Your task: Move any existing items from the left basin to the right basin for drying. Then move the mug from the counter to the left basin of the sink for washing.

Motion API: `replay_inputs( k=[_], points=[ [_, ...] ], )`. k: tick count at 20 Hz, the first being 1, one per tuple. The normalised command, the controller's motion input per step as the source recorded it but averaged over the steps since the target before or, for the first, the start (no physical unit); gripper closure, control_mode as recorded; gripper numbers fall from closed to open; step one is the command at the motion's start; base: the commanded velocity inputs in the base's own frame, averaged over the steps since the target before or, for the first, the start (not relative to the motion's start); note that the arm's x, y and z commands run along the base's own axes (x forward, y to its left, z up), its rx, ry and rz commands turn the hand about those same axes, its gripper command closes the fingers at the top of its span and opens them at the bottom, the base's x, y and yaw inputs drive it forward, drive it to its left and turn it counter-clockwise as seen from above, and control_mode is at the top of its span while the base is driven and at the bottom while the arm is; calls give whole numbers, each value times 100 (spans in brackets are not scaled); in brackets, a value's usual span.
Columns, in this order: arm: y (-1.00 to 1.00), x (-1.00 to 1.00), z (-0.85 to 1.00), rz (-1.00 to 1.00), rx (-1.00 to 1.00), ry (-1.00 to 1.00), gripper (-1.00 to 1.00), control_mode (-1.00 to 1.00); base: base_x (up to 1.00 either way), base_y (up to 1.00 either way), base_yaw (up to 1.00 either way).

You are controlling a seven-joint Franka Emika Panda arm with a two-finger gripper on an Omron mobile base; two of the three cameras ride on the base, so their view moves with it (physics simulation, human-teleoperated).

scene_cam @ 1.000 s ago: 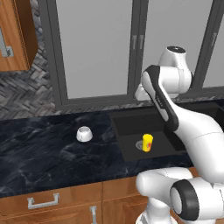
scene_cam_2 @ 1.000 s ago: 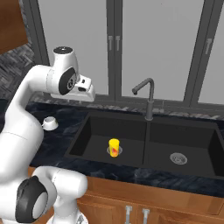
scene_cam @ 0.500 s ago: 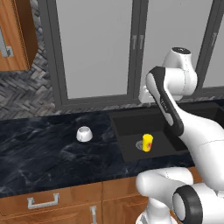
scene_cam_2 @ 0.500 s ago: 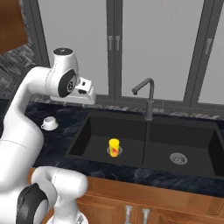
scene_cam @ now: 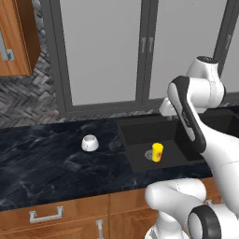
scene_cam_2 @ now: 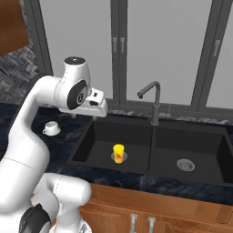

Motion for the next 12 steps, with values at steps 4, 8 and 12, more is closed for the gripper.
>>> replay_inputs(
  k=[4,8,12],
  points=[
    [-37,-5,-16,0,0,4,-100,-100,0,0,0],
    [-33,0,-22,0,0,5,-100,-100,0,0,0],
    [-24,0,-23,0,-2,6,-100,-100,0,0,0]
  ],
)
